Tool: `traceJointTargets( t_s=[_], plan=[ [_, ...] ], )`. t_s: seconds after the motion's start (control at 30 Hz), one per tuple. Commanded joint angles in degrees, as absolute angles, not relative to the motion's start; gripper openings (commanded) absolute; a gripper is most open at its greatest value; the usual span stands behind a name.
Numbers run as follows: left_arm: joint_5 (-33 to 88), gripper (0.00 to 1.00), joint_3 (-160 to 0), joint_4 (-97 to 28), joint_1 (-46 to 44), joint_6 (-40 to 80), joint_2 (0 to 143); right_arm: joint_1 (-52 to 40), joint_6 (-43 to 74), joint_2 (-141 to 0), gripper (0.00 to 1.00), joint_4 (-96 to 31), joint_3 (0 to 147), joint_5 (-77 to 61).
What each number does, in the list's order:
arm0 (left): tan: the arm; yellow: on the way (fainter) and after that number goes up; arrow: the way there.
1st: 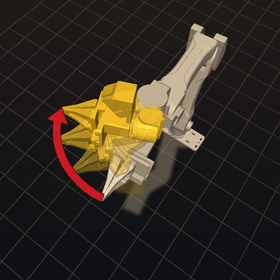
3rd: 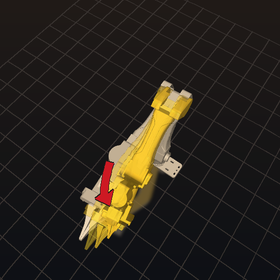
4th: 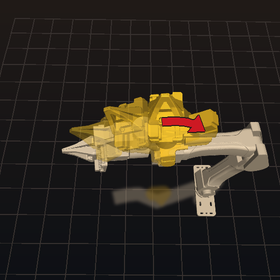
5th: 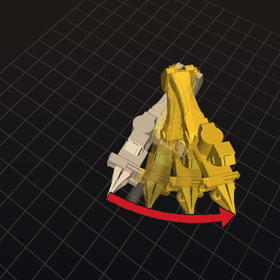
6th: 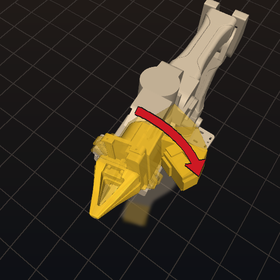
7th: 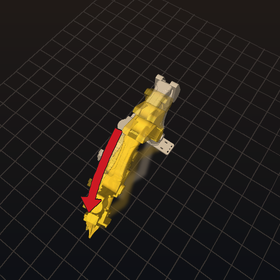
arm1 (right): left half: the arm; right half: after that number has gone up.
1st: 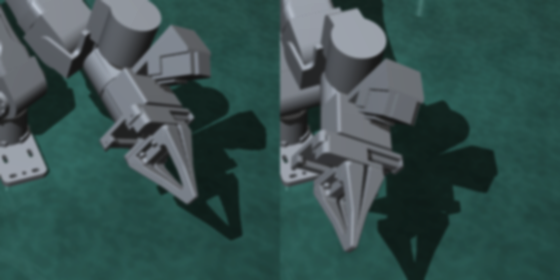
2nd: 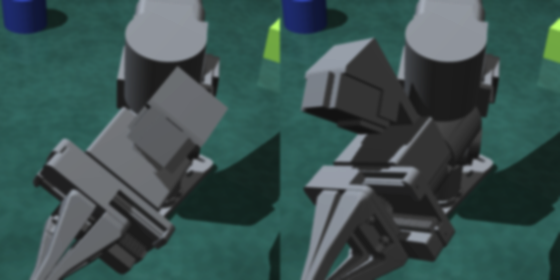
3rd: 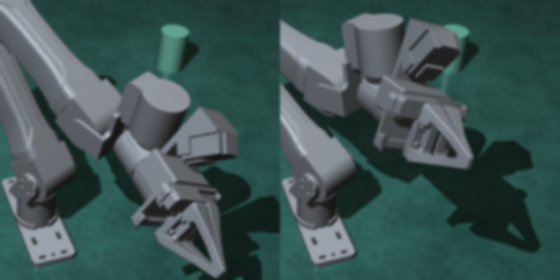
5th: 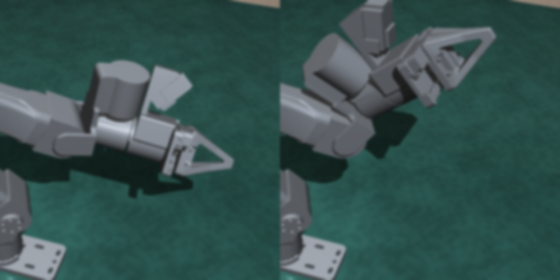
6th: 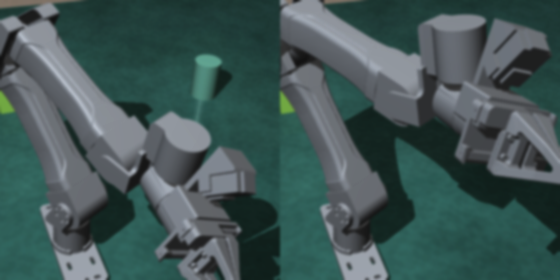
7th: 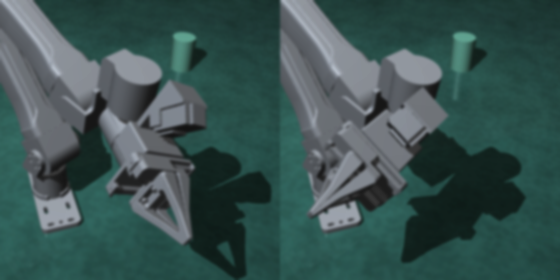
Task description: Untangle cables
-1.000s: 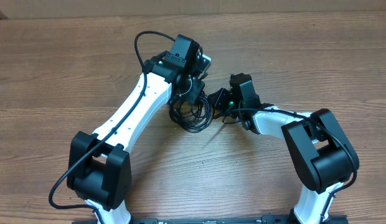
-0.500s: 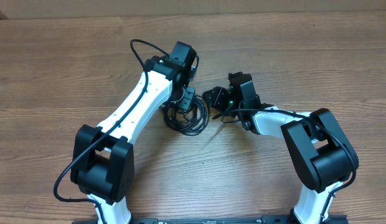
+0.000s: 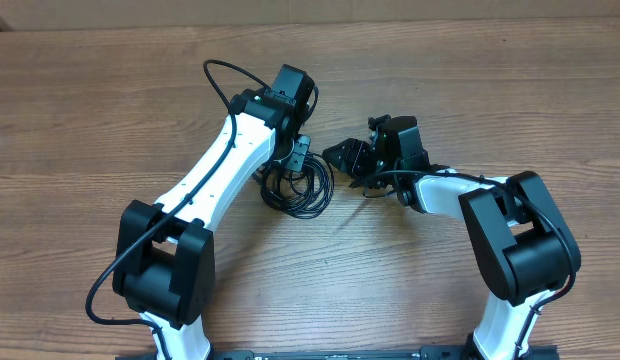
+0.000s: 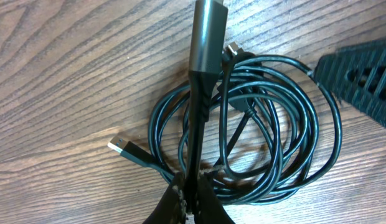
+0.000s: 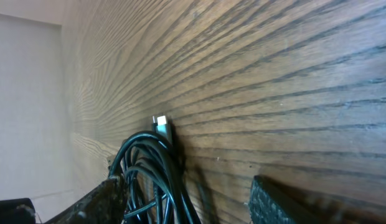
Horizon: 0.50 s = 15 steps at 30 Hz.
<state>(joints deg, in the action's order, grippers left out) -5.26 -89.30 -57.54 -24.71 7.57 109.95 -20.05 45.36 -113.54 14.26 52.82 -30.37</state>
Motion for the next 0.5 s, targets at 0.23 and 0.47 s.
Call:
traceJointTargets(
  t_s=[0.23,0.47],
  plan=[
    [-6.4,0.04,-90.1,-56.9,-24.3,8.6,112.7,-20.1,45.4,-114.0,0.66,9.8,52.1,-31.5],
    [-6.4,0.04,-90.1,-54.6,-24.3,8.6,112.8,-20.3,48.3,-114.0,0.66,3.3,52.1,-34.4]
  ],
)
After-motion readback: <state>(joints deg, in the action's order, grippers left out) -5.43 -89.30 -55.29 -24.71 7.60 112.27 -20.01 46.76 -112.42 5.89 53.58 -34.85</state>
